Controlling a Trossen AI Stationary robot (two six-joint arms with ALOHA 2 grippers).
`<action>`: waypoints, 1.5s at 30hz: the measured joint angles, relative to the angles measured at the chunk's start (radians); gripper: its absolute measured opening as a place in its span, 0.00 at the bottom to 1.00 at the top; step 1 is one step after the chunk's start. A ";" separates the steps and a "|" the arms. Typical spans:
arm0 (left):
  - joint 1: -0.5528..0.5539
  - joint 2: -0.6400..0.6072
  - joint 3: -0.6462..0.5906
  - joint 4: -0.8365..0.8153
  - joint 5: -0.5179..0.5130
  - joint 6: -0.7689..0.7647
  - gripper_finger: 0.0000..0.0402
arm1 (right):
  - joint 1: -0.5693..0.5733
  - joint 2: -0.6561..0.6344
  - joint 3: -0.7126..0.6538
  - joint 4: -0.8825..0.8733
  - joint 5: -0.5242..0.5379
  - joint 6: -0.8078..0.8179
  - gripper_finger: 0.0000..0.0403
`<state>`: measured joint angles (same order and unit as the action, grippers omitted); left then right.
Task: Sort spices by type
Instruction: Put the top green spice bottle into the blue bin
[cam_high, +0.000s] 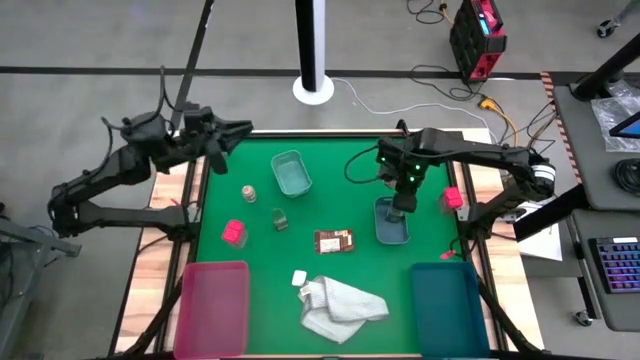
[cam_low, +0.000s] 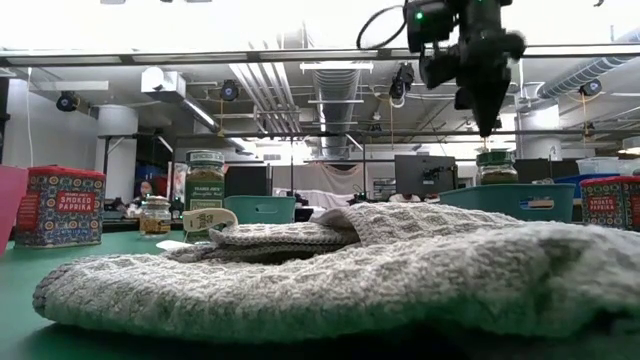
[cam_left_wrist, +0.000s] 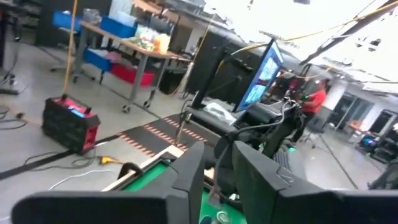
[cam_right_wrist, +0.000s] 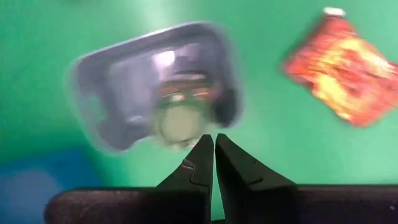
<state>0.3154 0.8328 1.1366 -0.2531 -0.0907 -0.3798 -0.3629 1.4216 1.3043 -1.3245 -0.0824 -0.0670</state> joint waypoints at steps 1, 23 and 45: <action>-0.005 0.006 0.021 -0.026 -0.021 0.000 0.15 | -0.014 0.000 -0.011 0.017 0.008 0.008 0.02; -0.014 0.144 0.279 -0.362 -0.085 0.085 0.09 | -0.061 -0.226 -0.248 0.195 -0.041 0.258 0.02; -0.014 0.189 0.290 -0.361 -0.086 0.107 0.09 | 0.024 -0.248 -0.343 0.273 -0.135 0.441 0.02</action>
<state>0.3016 1.0222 1.4269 -0.6140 -0.1768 -0.2732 -0.3386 1.1735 0.9611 -1.0517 -0.2175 0.3743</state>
